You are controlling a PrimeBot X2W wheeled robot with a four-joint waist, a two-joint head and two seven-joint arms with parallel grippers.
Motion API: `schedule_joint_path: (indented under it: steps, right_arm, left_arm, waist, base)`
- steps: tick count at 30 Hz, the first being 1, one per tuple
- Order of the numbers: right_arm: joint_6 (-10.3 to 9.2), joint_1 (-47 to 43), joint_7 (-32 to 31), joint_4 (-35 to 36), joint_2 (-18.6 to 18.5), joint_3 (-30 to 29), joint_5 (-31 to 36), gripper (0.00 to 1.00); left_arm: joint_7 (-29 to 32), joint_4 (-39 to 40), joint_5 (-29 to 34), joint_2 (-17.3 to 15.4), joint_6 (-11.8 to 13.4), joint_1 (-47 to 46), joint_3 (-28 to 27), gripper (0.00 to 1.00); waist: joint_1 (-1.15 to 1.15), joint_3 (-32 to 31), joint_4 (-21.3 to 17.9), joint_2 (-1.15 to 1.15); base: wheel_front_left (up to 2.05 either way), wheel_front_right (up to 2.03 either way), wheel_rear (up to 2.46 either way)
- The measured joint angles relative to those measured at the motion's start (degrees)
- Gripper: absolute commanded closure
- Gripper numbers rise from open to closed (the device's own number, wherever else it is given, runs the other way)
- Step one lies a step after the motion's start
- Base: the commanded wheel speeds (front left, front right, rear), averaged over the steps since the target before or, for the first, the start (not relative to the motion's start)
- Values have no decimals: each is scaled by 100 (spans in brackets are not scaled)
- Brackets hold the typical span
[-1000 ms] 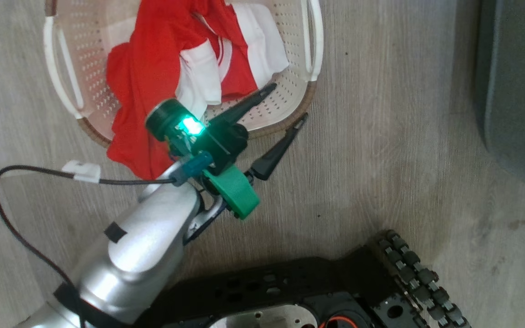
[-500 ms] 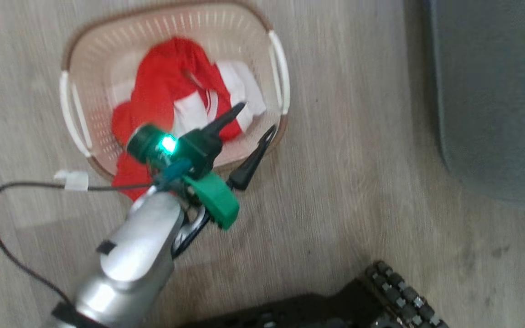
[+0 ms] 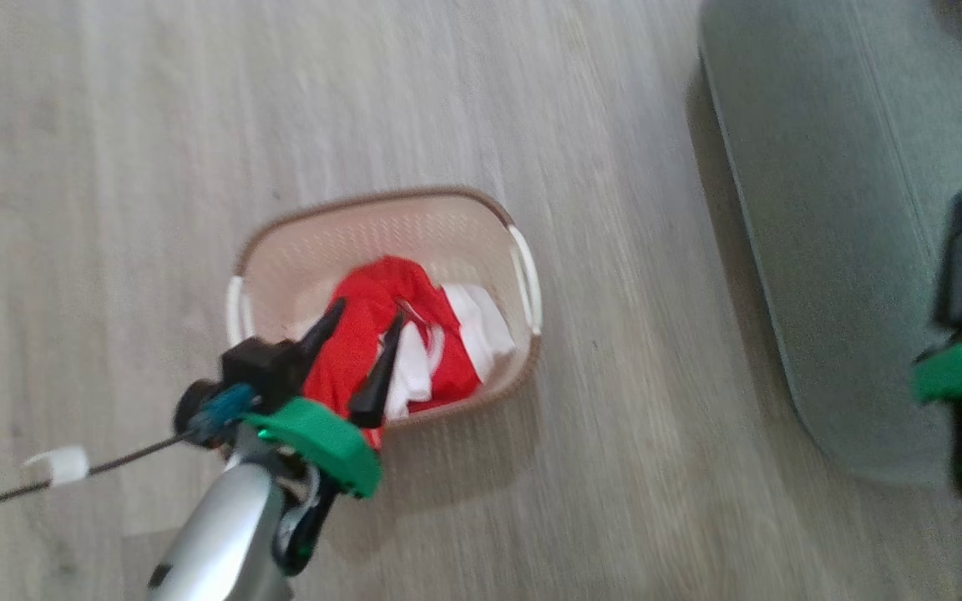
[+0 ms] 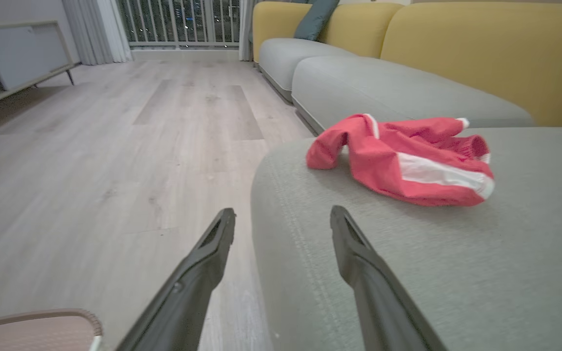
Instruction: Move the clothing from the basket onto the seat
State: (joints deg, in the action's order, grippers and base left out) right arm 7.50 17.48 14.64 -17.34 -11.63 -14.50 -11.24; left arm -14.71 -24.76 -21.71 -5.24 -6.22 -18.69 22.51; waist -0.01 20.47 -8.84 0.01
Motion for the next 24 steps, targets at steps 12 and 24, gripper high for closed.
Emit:
schedule_joint_path:
  steps: [12,24]
  right_arm:
    - [1,-933,-1,421,771,1027,220,0]
    - [1,-1306,-1,-168,835,1571,279,0]
  left_arm:
    - [0,66,424,90,70,808,-1394,0]
    - [0,36,705,180,-14,1277,-1897,0]
  waist:
    - [0,-1131,816,0]
    - [0,-1897,1271,0]
  base:
    - [0,0,0]
    - [0,0,0]
